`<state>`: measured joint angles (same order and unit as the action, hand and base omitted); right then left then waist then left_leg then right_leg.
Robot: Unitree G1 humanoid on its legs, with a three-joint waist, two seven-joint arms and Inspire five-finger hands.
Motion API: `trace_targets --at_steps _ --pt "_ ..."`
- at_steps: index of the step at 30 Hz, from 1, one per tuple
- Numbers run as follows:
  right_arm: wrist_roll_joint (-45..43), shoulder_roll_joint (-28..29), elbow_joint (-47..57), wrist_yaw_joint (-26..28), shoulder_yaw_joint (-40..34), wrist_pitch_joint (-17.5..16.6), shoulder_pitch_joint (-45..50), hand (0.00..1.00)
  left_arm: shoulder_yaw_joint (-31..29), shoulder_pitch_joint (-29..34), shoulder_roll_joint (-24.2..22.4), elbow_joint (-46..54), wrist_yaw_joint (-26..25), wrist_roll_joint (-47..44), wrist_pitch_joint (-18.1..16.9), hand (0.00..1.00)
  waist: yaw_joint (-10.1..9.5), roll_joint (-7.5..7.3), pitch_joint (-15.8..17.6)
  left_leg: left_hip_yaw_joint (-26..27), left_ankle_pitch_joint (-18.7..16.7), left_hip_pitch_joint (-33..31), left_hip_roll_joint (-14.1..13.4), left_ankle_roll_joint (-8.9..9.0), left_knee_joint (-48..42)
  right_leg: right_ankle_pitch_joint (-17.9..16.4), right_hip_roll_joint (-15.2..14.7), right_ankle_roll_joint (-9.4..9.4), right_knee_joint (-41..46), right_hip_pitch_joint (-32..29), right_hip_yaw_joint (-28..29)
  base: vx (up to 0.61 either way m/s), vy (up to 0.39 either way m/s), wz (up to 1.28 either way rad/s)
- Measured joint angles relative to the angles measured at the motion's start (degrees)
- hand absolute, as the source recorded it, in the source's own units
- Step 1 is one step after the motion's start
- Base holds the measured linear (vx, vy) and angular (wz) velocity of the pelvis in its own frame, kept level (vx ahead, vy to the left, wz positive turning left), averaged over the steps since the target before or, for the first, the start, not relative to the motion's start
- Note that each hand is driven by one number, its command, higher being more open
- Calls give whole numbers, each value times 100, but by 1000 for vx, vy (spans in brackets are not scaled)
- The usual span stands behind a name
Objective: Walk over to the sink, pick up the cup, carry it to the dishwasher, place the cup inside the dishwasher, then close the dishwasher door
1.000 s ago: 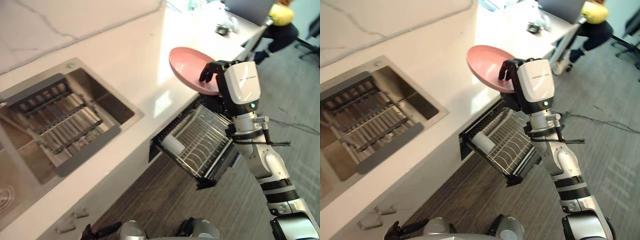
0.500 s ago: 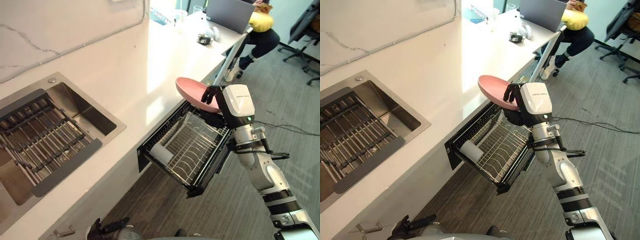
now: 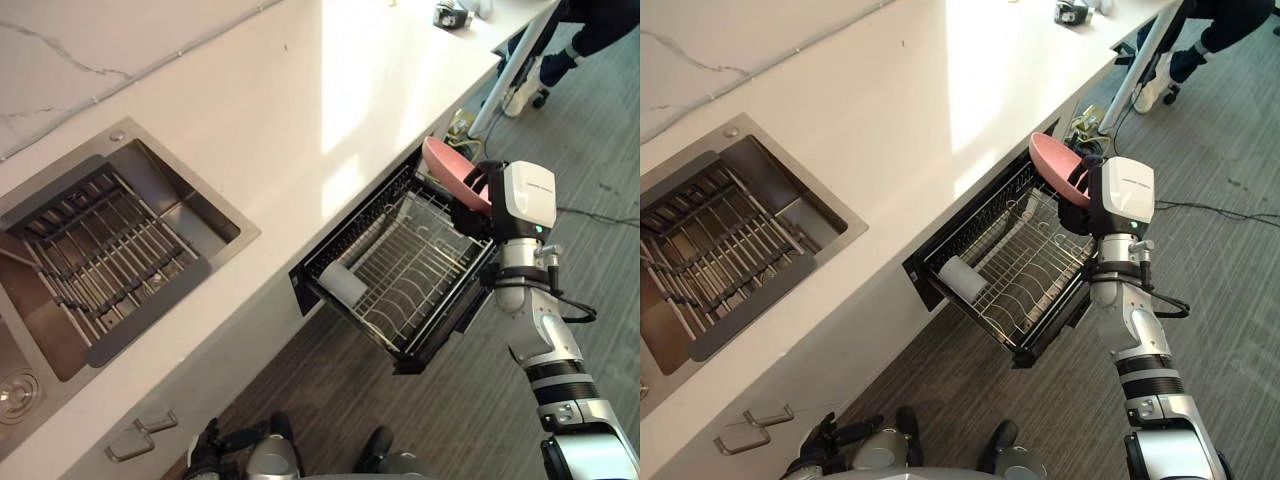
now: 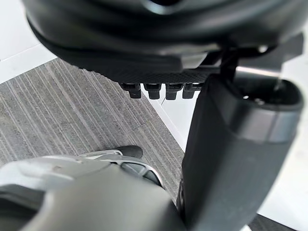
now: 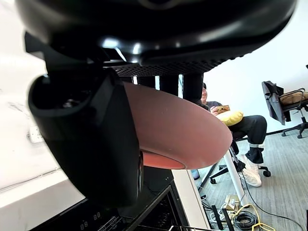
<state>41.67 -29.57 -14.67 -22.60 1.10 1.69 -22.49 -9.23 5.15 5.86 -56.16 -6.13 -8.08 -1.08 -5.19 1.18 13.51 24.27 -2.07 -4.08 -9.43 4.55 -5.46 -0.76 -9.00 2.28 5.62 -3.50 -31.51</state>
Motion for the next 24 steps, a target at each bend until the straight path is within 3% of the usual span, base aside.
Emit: trace_targets --at_steps 8,12,20,24 --pt "-210 -53 -774 2 137 41 -1059 0 440 -507 106 302 68 -760 -70 100 -11 183 971 -53 90 -806 -20 -124 -452 -123 -206 19 552 -823 105 -144 4 0" --pt "-214 -125 -1010 5 500 61 -1358 0 651 -533 103 410 54 -902 -69 100 -51 326 1127 -121 170 -1096 70 -230 -456 -89 -300 -6 626 -1101 71 -74 37 10" --pt "-412 -167 -2051 41 1180 79 -2268 0 868 -568 97 492 128 -884 -179 100 -205 477 1245 -213 317 -1220 285 -364 -205 103 -387 53 416 -1174 -34 -10 47 11" --pt "-445 -279 -2476 45 1352 256 -2585 0 994 -590 92 613 129 -898 -176 100 -291 564 1297 -299 371 -1271 402 -422 -97 155 -454 102 342 -1181 -87 8 62 14"
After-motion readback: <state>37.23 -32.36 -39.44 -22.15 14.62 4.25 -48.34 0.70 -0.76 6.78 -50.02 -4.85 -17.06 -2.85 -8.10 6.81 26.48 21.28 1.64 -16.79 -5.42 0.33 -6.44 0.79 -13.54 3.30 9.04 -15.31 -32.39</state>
